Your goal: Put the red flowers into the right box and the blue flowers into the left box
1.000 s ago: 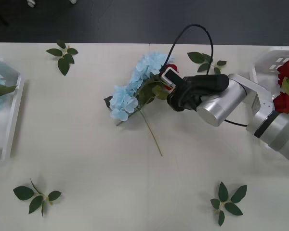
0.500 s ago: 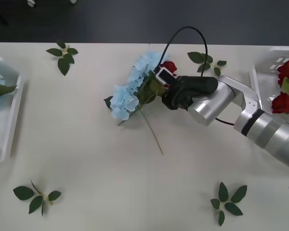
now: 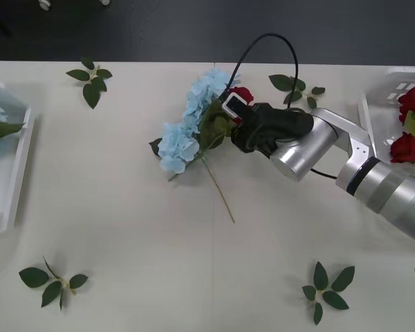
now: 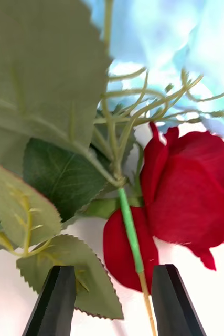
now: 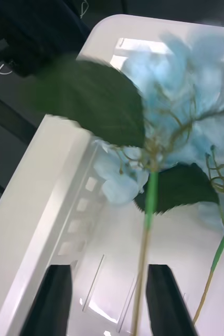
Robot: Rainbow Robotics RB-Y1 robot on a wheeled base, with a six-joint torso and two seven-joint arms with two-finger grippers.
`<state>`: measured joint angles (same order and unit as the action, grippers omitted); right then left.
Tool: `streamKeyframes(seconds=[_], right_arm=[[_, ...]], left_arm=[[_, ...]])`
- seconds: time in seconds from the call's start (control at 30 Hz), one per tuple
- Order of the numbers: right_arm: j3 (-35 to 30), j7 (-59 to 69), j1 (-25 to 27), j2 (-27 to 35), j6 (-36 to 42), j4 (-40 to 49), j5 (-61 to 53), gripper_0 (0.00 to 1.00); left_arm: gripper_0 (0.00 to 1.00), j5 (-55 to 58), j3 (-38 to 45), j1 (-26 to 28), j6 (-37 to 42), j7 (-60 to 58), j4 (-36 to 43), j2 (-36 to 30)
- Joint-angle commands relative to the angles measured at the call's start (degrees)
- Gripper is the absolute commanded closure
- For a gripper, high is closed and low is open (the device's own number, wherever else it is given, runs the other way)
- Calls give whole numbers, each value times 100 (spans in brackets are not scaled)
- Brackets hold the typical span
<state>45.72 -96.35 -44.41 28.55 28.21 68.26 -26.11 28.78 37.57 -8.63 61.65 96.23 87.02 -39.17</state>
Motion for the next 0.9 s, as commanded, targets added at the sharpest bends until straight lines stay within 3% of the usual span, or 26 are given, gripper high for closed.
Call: streamKeyframes(seconds=[0.03, 0.37, 0.9], right_arm=[[-204, 37, -50, -25, -26, 56, 142, 58], [-292, 169, 3, 19, -26, 4, 326, 58], [-266, 222, 3, 107, -8, -137, 98, 58]], left_arm=[[25, 49, -189, -113, -83, -78, 140, -178], [10, 313, -356, -77, 426, -70, 685, -178], [6, 1306, -813, 160, 2334, 27, 2504, -178]])
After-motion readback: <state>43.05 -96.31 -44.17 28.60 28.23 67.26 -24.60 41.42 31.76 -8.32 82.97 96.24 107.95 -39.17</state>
